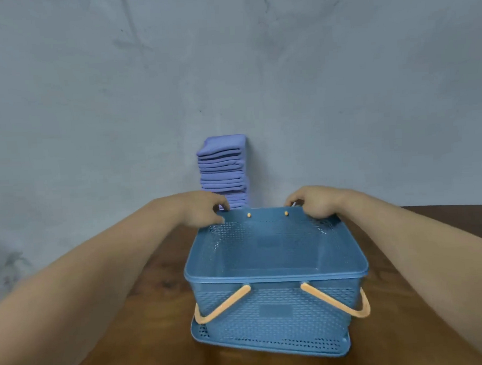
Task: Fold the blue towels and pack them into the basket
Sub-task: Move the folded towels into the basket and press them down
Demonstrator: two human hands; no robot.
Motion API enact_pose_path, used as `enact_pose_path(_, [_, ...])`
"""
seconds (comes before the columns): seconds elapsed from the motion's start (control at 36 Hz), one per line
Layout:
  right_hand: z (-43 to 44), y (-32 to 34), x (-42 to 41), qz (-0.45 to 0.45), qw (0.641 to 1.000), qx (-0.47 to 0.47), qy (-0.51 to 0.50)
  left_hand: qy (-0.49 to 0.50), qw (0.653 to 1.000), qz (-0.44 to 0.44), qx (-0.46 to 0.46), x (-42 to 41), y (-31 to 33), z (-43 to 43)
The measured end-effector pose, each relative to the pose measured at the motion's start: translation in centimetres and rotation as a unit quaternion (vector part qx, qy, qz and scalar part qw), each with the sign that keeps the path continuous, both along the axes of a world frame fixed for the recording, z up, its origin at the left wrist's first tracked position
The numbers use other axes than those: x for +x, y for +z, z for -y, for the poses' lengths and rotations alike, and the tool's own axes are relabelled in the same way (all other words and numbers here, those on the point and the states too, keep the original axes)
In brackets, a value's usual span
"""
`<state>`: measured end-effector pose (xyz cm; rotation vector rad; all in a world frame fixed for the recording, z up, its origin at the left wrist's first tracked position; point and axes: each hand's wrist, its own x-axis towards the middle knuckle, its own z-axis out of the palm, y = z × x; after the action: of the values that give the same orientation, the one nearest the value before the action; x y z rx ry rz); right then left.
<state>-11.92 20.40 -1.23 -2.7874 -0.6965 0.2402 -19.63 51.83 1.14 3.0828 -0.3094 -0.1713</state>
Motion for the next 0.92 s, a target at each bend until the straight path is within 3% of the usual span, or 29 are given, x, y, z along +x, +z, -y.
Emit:
enact_pose_path(0.17, [2.2, 0.5, -1.3, -0.024, 0.999, 0.016, 0.017, -0.008, 0.999, -0.010, 0.030, 0.5, 1.2, 2.4])
enact_pose_path(0.5, [1.1, 2.3, -0.5, -0.109, 0.993, -0.050, 0.016, -0.038, 0.994, -0.076, -0.065, 1.7, 1.1, 1.0])
enact_pose_path(0.58, [0.0, 3.7, 0.4, -0.157, 0.987, 0.026, -0.009, -0.036, 0.993, -0.066, -0.094, 2.9, 2.0, -0.1])
enact_pose_path(0.67, [-2.2, 5.7, 2.7, -0.142, 0.978, 0.148, -0.044, -0.018, 0.988, 0.056, -0.142, 5.3, 3.6, -1.6])
enact_pose_path(0.78, [-6.0, 7.5, 7.1, -0.175, 0.927, 0.305, -0.126, 0.015, 0.960, 0.187, -0.206, 9.1, 6.3, -3.0])
enact_pose_path(0.92, [-10.7, 8.4, 12.1, -0.267, 0.867, 0.379, -0.181, 0.036, 0.950, 0.233, -0.206, 14.0, 8.6, -3.4])
